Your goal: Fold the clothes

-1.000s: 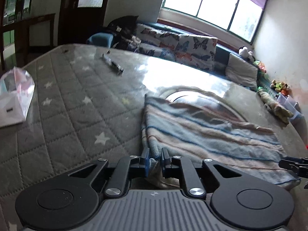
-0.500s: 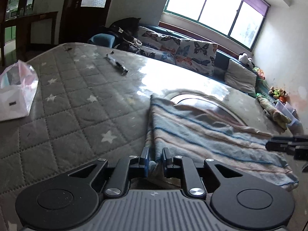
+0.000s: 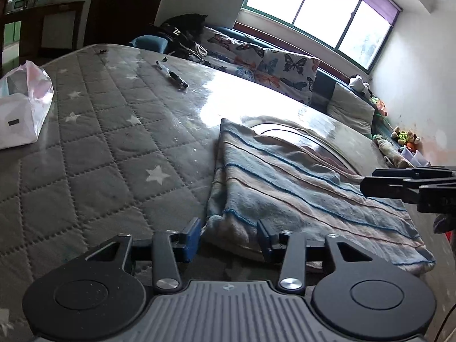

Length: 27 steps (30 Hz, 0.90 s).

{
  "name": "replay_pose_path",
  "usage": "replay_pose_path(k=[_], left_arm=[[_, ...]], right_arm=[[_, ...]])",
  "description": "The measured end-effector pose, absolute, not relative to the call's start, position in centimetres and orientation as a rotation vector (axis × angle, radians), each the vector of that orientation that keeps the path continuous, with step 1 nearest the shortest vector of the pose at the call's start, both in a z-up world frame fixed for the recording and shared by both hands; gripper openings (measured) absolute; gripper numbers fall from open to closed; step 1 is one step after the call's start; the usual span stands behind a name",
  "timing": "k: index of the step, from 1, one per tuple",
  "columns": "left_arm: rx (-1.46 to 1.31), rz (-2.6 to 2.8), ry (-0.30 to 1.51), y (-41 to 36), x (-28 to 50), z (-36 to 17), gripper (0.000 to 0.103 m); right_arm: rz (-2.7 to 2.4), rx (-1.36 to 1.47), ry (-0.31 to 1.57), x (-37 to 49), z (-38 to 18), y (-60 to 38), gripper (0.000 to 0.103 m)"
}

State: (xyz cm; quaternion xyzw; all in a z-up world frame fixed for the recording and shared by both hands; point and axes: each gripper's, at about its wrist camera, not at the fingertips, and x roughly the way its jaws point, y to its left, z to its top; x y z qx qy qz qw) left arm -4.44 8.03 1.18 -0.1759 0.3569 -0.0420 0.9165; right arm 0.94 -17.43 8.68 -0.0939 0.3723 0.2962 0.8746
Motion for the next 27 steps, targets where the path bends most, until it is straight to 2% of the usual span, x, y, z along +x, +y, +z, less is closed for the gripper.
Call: replay_pose_path(k=[4, 14, 23, 26, 27], left_arm=[[-0.393, -0.101, 0.699, 7.9, -4.7, 2.3, 0.015], [-0.333, -0.168, 0.609, 4.6, -4.9, 5.4, 0.013], [-0.291, -0.225, 0.585, 1.9, -4.7, 6.1, 0.012], [-0.269, -0.243, 0.582, 1.1, -4.6, 6.2, 0.012], [-0.266, -0.251, 0.584, 0.8, -4.5, 6.2, 0.012]], right_arm=[[0.646, -0.185, 0.791, 1.7, 9.7, -16.1, 0.052], [0.716, -0.178, 0.880, 6.0, 11.6, -10.3, 0.052], [0.699, -0.405, 1.031, 8.0, 8.2, -4.5, 0.052], [0.697, -0.441, 1.045, 7.8, 7.5, -4.2, 0.041], [0.700, -0.450, 1.047, 7.7, 7.3, -4.1, 0.031]])
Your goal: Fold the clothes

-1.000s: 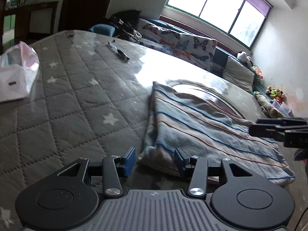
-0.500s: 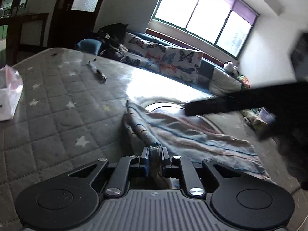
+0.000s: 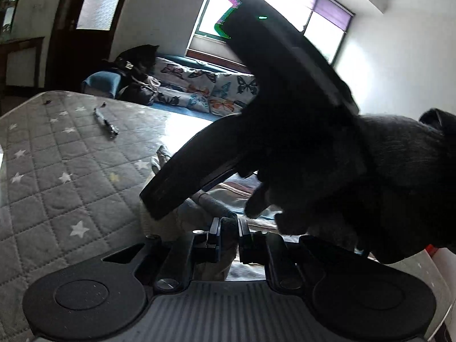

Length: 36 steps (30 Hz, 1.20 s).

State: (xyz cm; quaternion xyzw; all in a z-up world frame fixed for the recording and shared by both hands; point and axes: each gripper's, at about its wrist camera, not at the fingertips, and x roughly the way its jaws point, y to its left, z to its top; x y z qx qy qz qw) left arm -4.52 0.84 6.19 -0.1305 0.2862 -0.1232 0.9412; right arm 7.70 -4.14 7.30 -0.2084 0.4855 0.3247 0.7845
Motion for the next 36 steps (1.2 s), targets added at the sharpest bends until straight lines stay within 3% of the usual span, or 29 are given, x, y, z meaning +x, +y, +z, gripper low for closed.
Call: replay_pose_path(k=[1, 4, 8, 10, 12, 15, 21, 36], left_arm=[[-0.265, -0.259, 0.584, 0.7, -4.5, 6.2, 0.013], [-0.263, -0.288, 0.574, 0.4, -4.9, 6.4, 0.017], [-0.246, -0.361, 0.539, 0.0, -6.0, 7.0, 0.031], [-0.232, -0.395, 0.513, -0.3, -6.6, 7.5, 0.048], [-0.224, -0.425, 0.486, -0.5, -7.1, 7.9, 0.049], [-0.215, -0.465, 0.450, -1.1, -7.7, 8.4, 0.058], [-0.174, -0.480, 0.479, -3.1, -7.4, 8.0, 0.066], [-0.088, -0.472, 0.619, -8.3, -5.6, 5.6, 0.067]], right_arm=[[0.702, -0.453, 1.044, 7.6, 7.3, -4.3, 0.020], [0.699, -0.436, 1.018, 7.3, 7.8, -5.7, 0.011], [0.682, -0.340, 0.990, 7.3, 8.9, -9.0, 0.009], [0.667, -0.286, 0.975, 7.3, 9.5, -11.1, 0.008], [0.648, -0.224, 0.964, 7.3, 10.3, -13.7, 0.008], [0.610, -0.140, 0.948, 7.3, 11.2, -18.0, 0.008], [0.540, 0.034, 0.929, 7.1, 12.0, -26.9, 0.008], [0.454, 0.356, 0.934, 4.8, 5.7, -41.0, 0.008]])
